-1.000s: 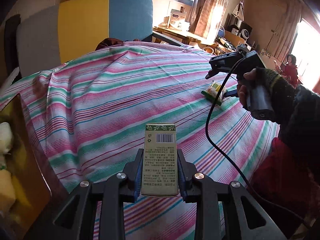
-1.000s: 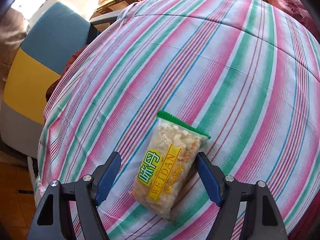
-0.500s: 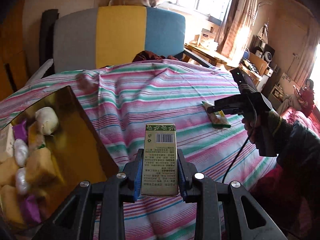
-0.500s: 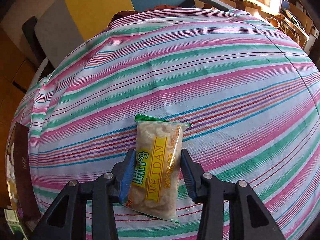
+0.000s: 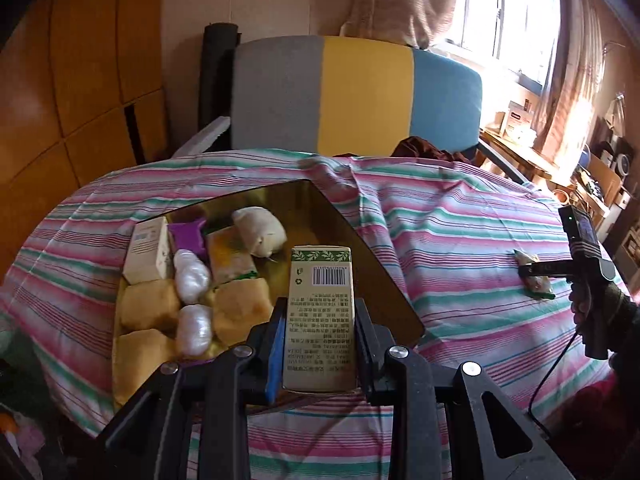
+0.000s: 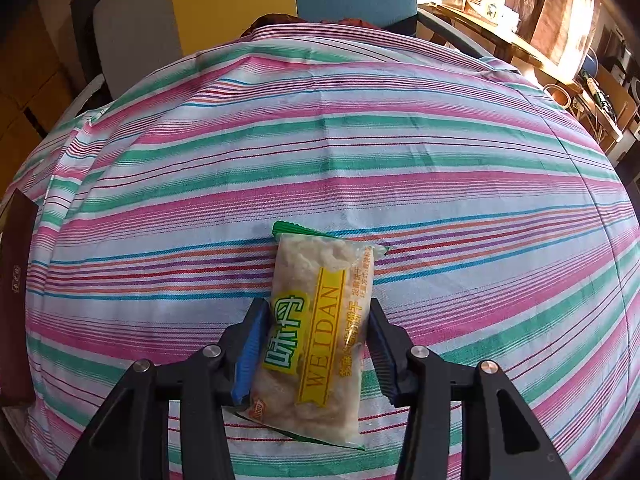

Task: Organize objects
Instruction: 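Carry the green-white box into the gold tin and release it while the right gripper holds the WEIDAN pack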

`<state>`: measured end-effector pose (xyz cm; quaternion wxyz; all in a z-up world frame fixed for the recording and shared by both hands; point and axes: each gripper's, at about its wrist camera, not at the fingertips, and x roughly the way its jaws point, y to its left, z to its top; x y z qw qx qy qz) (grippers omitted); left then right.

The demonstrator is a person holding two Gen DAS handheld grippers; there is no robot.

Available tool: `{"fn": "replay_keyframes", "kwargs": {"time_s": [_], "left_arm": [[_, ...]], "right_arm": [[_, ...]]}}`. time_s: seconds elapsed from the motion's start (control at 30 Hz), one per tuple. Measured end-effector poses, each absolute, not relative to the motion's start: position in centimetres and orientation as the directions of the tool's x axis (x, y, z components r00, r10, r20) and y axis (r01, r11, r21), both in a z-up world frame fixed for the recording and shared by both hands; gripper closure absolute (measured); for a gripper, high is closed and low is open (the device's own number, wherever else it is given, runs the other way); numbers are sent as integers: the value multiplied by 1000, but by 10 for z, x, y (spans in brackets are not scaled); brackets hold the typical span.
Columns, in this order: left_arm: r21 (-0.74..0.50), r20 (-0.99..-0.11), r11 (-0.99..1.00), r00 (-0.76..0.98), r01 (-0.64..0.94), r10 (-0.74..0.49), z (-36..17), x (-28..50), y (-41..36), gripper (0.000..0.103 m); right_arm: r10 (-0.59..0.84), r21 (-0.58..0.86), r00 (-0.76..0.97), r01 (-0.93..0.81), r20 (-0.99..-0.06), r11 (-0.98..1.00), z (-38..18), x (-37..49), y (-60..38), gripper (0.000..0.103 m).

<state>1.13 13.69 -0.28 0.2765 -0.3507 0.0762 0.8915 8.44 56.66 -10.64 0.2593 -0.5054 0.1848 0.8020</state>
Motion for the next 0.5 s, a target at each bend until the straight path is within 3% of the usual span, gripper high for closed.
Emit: {"fn": "replay_keyframes", "kwargs": {"time_s": [0.5], "left_arm": [[-154, -709, -894, -582, -421, 397, -24, -12, 75, 73]], "right_arm": [[247, 21, -358, -603, -900, -797, -109, 81, 565, 54]]}}
